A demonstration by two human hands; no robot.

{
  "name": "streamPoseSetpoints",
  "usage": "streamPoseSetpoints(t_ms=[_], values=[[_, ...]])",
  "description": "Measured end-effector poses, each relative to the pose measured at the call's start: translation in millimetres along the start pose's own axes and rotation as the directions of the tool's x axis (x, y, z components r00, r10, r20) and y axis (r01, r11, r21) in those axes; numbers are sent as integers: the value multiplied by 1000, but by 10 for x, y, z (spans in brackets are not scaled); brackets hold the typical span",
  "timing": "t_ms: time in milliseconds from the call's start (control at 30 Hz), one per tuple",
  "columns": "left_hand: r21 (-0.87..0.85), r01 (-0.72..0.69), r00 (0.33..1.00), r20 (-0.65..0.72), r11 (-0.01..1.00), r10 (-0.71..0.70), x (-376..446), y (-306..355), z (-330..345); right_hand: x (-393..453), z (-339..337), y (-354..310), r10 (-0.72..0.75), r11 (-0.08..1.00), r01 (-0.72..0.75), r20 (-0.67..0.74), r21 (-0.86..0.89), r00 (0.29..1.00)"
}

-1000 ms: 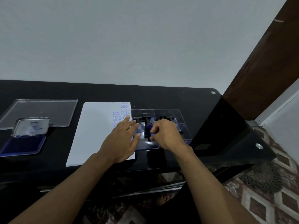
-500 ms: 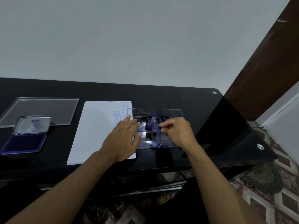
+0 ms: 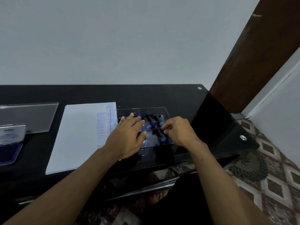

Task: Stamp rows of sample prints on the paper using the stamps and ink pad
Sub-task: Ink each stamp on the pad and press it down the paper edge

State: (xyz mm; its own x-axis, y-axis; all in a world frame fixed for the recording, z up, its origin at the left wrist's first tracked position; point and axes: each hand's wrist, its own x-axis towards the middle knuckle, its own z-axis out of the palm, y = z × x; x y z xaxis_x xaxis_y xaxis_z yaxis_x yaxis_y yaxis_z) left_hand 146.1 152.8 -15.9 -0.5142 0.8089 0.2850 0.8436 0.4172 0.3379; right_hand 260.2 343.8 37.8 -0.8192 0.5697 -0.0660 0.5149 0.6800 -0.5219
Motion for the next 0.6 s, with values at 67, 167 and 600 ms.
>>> streamPoseSetpoints(t_ms=[67,167,600], values=[[6,-3,1000,2,1000,3,42,7,16,-6,-22,-12,-58,993,68,101,-93,993],[-5,-3,1000,-4,1000,3,42,-16,39,16,-47,-77,-116,960,170,238,-220,964],[-24,14,1000,-20,1000,-14,36,-49,97,214,-30,-323,-68,893,281,512,-352,856]])
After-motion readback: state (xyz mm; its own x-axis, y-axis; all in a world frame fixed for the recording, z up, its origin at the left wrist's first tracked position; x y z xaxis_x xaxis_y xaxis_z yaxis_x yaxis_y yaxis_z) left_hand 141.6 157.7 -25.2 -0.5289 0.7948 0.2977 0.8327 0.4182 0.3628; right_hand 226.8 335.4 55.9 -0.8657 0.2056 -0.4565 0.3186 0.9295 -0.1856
